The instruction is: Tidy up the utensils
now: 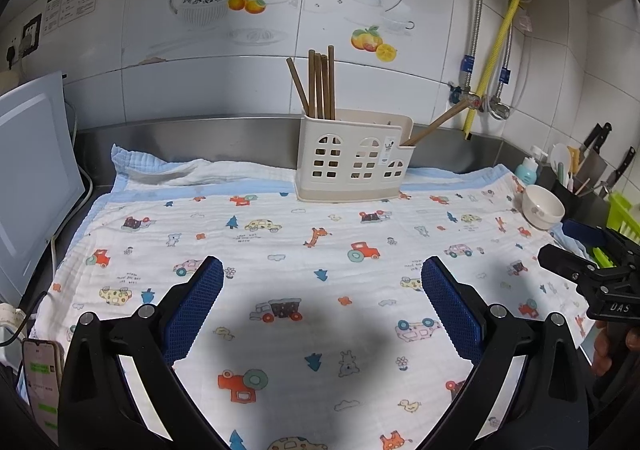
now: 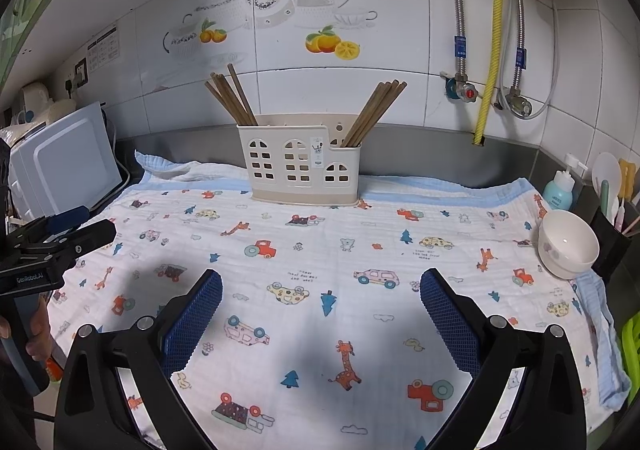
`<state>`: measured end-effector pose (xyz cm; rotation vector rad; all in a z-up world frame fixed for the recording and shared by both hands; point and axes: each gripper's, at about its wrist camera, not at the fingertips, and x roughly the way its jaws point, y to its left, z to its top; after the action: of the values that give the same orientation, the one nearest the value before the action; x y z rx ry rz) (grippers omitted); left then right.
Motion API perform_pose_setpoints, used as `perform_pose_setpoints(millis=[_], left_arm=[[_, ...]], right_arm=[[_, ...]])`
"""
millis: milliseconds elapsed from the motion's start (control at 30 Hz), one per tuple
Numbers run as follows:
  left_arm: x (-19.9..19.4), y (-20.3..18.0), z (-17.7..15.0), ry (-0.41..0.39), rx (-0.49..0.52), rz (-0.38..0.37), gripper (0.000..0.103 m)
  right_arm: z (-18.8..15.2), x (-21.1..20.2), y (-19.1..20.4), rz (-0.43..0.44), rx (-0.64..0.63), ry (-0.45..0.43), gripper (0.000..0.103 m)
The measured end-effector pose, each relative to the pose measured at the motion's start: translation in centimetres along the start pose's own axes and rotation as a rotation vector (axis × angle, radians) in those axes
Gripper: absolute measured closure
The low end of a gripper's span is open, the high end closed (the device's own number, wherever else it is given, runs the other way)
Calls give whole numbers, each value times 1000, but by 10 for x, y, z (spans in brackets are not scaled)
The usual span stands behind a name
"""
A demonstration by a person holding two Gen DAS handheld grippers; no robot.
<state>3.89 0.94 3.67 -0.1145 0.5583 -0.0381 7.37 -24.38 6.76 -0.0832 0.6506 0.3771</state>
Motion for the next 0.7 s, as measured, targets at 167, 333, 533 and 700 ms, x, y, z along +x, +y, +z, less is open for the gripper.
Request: perform_pose_setpoints(millis=[167,333,533,700], left_arm=[[0,0,0,1,3,0,5],[0,-2,-1,2,6,1,5],[0,-2,-1,1,6,2,5],[0,-2,-1,1,7,1,5]], right_arm=[[0,0,0,1,-2,0,7],[0,0,0,1,-2,0,7],[0,-1,0,0,-3,-1,7],[1,-1,0,2,-3,-1,7]])
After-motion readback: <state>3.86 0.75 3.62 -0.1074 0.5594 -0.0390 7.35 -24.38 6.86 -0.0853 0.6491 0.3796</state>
